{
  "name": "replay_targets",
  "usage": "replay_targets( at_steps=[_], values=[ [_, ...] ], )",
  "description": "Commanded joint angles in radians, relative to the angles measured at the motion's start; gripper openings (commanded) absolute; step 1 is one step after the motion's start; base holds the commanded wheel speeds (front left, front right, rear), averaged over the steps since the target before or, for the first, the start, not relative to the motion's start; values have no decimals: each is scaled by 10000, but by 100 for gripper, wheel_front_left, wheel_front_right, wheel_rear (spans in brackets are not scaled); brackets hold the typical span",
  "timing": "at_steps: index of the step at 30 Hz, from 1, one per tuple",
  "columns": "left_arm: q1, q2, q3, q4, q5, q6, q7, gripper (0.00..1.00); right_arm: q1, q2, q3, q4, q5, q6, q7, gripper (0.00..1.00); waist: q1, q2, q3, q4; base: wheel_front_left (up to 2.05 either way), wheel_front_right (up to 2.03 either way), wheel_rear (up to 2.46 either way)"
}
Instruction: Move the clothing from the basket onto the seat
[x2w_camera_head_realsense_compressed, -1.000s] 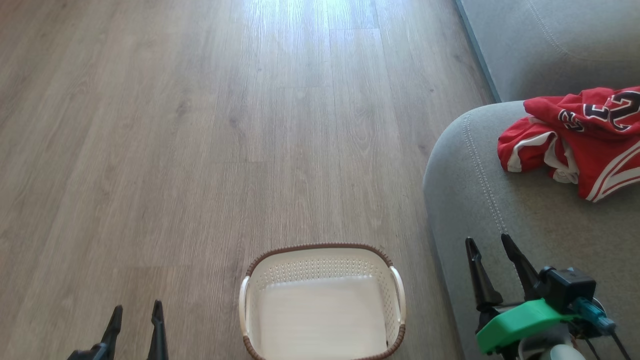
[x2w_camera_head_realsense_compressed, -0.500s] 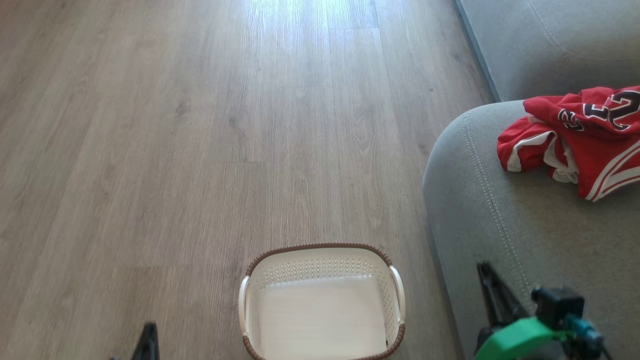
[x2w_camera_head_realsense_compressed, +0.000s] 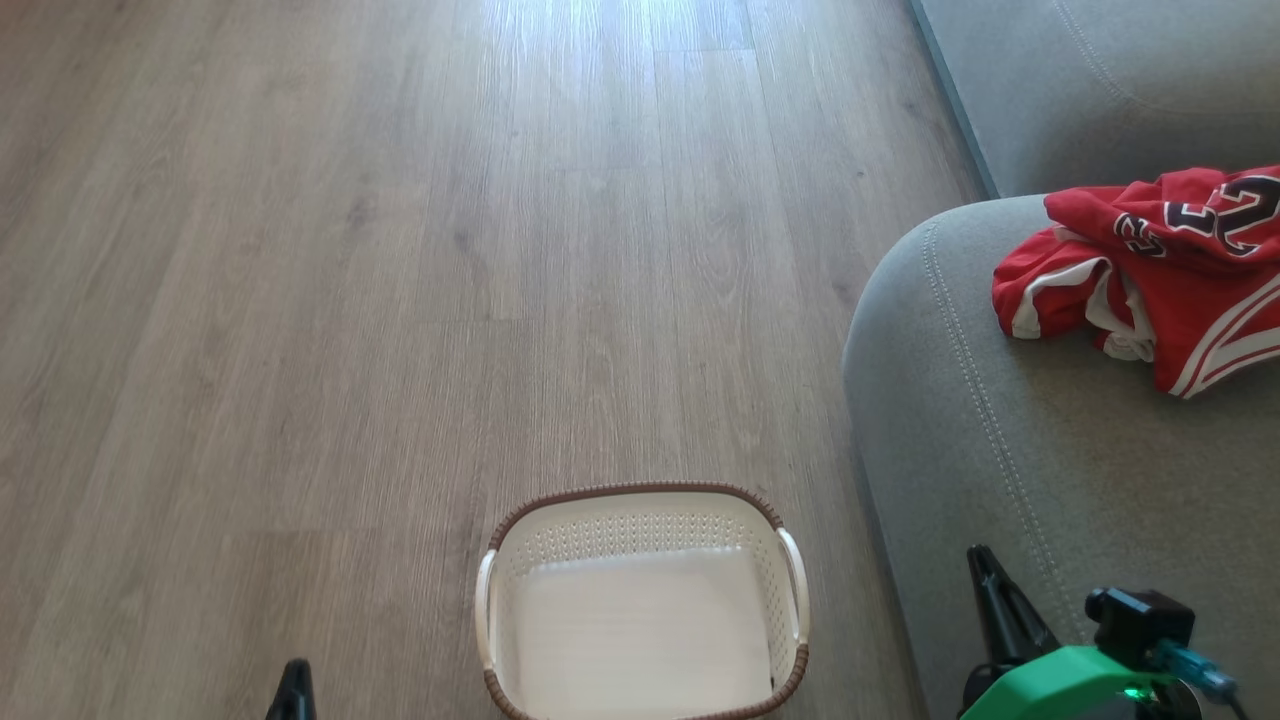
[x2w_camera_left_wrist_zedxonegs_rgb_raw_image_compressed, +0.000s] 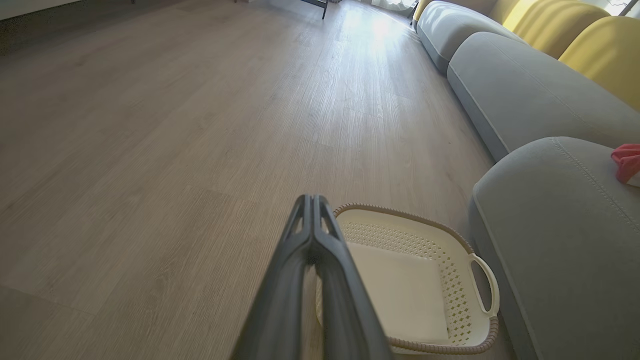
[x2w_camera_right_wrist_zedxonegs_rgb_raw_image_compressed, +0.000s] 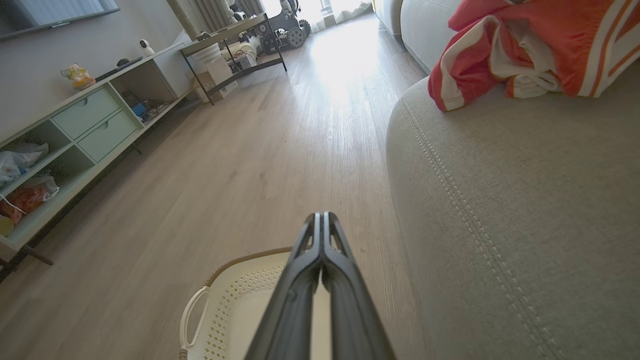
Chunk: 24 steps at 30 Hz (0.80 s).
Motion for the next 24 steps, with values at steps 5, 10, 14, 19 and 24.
replay_targets(
  at_steps=[5,10,14,19,24],
  values=[
    [-474,-6,456,-363,-520,-152,170,0,-585,-16,-124,-363,694,-1,155,0,0,0,23,-16,0,0,0],
    [-562,-99,639,-395,-959,-262,311,0,-667,-23,-175,-372,1253,-1,278,0,0,0,48,-32,0,0,0],
    [-632,-173,785,-421,-1309,-351,424,0,-733,-30,-216,-378,1701,-1,374,0,0,0,67,-45,0,0,0],
    [-737,-285,1004,-462,-1836,-482,594,0,-831,-42,-273,-389,2376,-1,517,0,0,0,96,-65,0,0,0],
    [-824,-379,1187,-496,-2274,-592,735,0,-913,-54,-319,-398,2940,-1,635,0,0,0,120,-82,0,0,0]
  ],
)
